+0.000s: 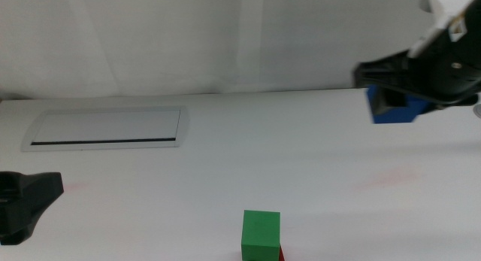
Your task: Stack red cubes first, then green, then blue cubes in a specific spot.
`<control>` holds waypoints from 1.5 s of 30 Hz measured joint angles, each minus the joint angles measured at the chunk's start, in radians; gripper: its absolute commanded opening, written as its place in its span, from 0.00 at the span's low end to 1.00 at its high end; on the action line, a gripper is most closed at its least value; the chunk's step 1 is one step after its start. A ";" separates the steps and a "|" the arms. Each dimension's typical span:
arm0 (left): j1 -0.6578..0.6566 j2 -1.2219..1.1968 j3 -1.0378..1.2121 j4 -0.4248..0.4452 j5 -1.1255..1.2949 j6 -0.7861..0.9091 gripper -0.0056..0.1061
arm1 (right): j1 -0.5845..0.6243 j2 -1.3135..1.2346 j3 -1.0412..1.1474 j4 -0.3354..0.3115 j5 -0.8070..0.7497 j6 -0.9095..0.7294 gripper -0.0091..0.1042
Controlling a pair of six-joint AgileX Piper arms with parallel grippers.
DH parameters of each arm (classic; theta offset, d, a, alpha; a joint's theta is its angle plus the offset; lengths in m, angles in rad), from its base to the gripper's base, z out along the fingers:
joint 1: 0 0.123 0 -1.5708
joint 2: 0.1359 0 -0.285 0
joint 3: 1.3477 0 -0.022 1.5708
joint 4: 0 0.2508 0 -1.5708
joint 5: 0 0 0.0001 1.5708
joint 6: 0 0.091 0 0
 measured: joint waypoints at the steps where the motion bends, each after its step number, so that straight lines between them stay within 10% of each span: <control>1: 0.000 0.000 0.000 0.000 0.002 0.000 0.81 | 0.037 0.000 -0.012 -0.012 0.006 0.041 0.06; 17: 0.000 0.000 0.000 0.000 0.038 0.000 0.81 | 0.381 0.091 -0.025 0.052 0.018 0.365 0.06; 45: 0.000 0.000 0.000 0.000 0.038 0.000 0.81 | 0.465 0.269 -0.025 0.142 -0.011 0.382 0.06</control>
